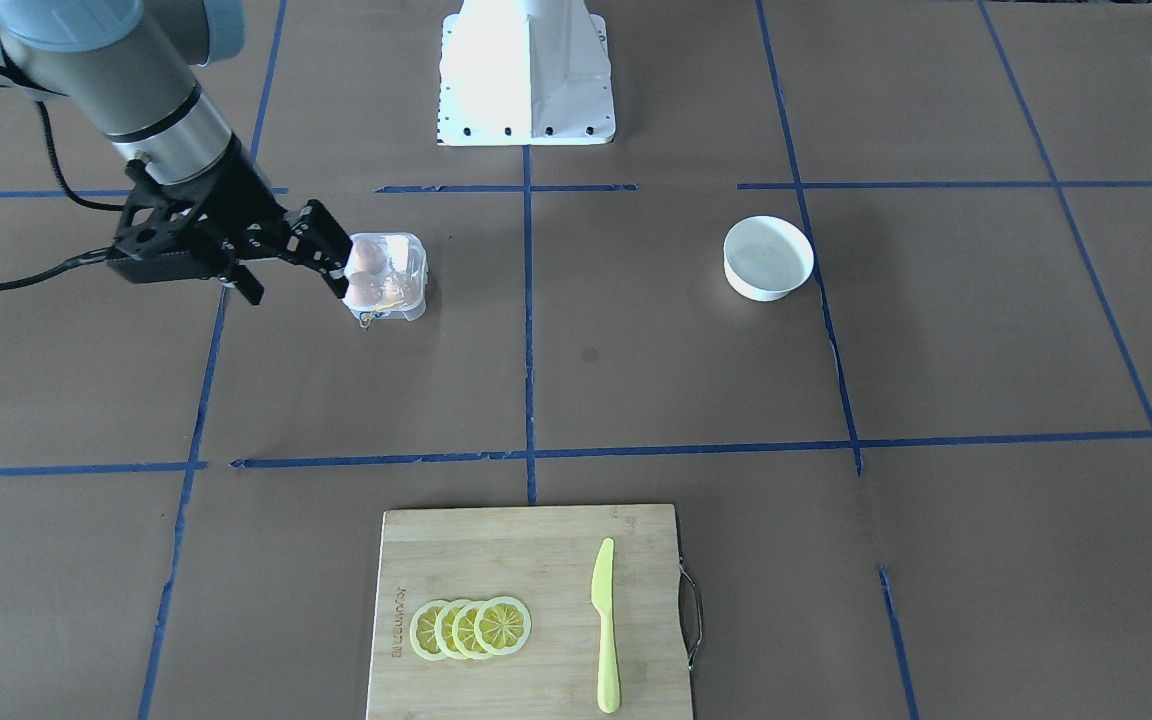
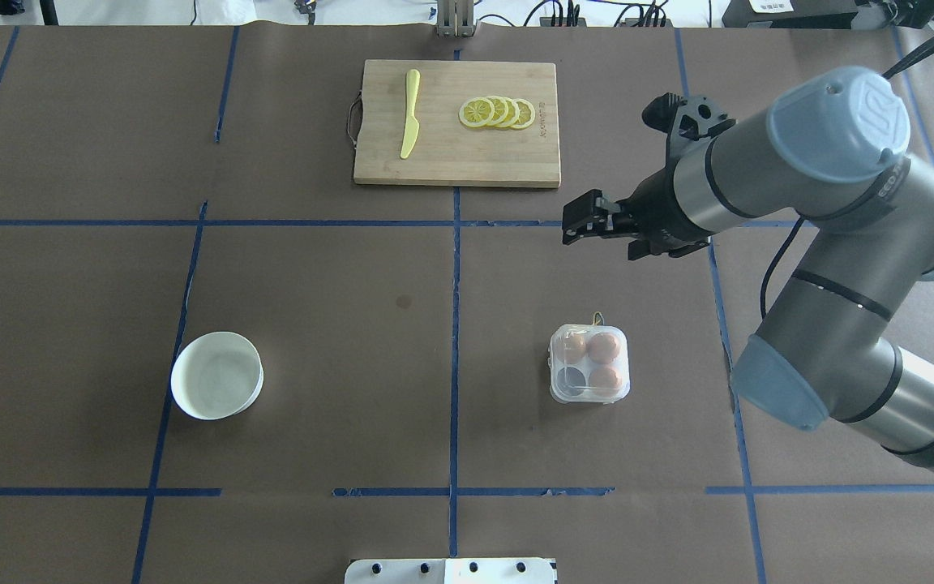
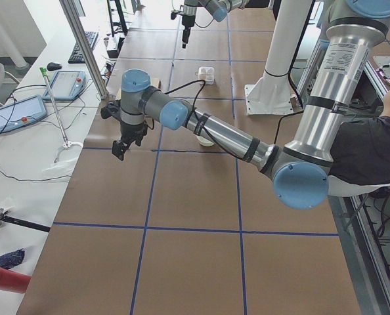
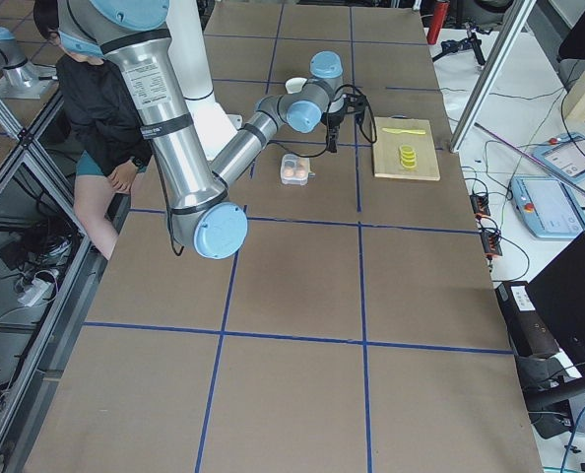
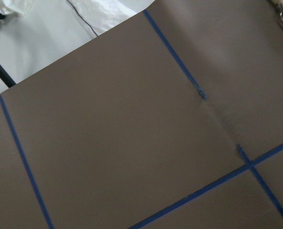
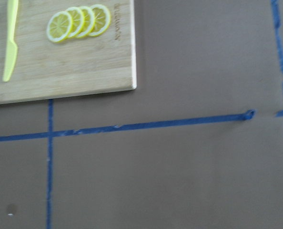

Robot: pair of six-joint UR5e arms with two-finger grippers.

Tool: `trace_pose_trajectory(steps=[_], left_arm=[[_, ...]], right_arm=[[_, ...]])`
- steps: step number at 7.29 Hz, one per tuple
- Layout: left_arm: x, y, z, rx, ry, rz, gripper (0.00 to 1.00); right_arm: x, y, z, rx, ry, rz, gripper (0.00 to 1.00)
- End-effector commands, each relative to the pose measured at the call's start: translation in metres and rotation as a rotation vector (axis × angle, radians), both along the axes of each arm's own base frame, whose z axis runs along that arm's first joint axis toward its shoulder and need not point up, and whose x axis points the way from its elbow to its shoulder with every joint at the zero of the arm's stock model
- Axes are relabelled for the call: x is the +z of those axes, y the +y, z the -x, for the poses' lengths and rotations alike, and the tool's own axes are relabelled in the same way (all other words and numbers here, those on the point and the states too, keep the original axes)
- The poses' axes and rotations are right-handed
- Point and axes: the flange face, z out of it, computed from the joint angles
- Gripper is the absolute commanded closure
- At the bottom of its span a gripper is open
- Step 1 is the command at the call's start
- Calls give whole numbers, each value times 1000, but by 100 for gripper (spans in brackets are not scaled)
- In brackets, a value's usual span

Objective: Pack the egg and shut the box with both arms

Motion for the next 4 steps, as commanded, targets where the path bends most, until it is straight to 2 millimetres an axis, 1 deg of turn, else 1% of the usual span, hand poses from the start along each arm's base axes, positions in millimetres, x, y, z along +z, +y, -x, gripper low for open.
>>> trace_pose_trajectory(steps=[1,2,3,4], left_arm=[[47,4,46,6,-40,77,0],[82,15,75,19,-58,94,0],[102,16,93,50,-73,88,0],[118,19,111,82,-87,76,0]], right_arm=[[53,-42,-90,-182,218,-97,0],[99,-43,-149,-223,199,-85,0],[135,-46,-206,-270,159,-112,0],[188,-38,-269,-304,124,-129,0]])
